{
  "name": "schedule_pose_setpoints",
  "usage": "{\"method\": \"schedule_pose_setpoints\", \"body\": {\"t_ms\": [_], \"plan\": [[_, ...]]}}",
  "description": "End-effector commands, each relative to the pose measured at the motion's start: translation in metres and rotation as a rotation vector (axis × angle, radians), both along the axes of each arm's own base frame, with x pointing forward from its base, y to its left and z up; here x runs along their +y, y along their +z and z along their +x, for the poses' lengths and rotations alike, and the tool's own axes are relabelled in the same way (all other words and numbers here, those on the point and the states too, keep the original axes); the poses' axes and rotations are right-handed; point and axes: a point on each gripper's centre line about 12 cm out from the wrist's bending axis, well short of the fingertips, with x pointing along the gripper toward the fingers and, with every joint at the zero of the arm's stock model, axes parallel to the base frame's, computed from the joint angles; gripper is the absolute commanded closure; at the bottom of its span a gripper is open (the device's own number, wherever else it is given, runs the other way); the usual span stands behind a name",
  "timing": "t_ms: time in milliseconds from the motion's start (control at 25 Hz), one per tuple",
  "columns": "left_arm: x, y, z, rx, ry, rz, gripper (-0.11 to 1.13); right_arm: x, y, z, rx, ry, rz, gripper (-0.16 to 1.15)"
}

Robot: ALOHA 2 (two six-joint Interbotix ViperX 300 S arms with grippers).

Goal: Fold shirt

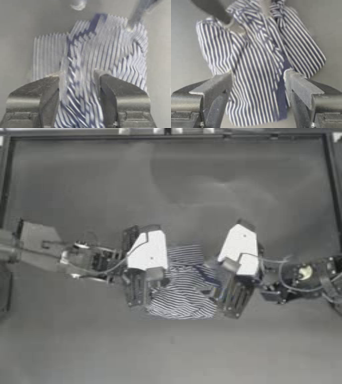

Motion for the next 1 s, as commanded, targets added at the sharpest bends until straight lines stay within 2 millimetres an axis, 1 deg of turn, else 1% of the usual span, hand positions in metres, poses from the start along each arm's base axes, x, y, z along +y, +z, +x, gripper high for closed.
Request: {"method": "schedule_pose_setpoints", "body": {"t_ms": [40,120,280,480,680,920,1000], "plan": [[-0.002,0.030,-0.005,-0.129,-0.018,-0.019,0.24,-0.001,0.008,0.002,-0.071,0.002,0.016,0.06],[0.001,0.024,-0.007,-0.135,-0.018,-0.027,0.24,-0.001,0.006,0.000,-0.086,-0.003,0.032,0.06],[0.012,0.002,-0.013,-0.129,-0.007,-0.049,0.24,0.003,-0.007,0.001,-0.081,-0.001,0.065,0.06],[0.019,-0.021,-0.014,-0.120,0.002,-0.075,0.33,0.003,-0.023,0.007,-0.050,-0.001,0.065,0.06],[0.021,-0.044,-0.013,-0.068,0.006,-0.085,0.34,0.004,-0.028,0.006,-0.037,-0.004,0.073,0.06],[0.020,-0.060,-0.014,-0.035,0.016,-0.104,0.34,0.004,-0.033,0.004,-0.022,-0.016,0.086,0.06],[0.020,-0.062,-0.013,-0.032,0.019,-0.109,0.34,0.003,-0.033,0.004,-0.023,-0.017,0.086,0.06]]}}
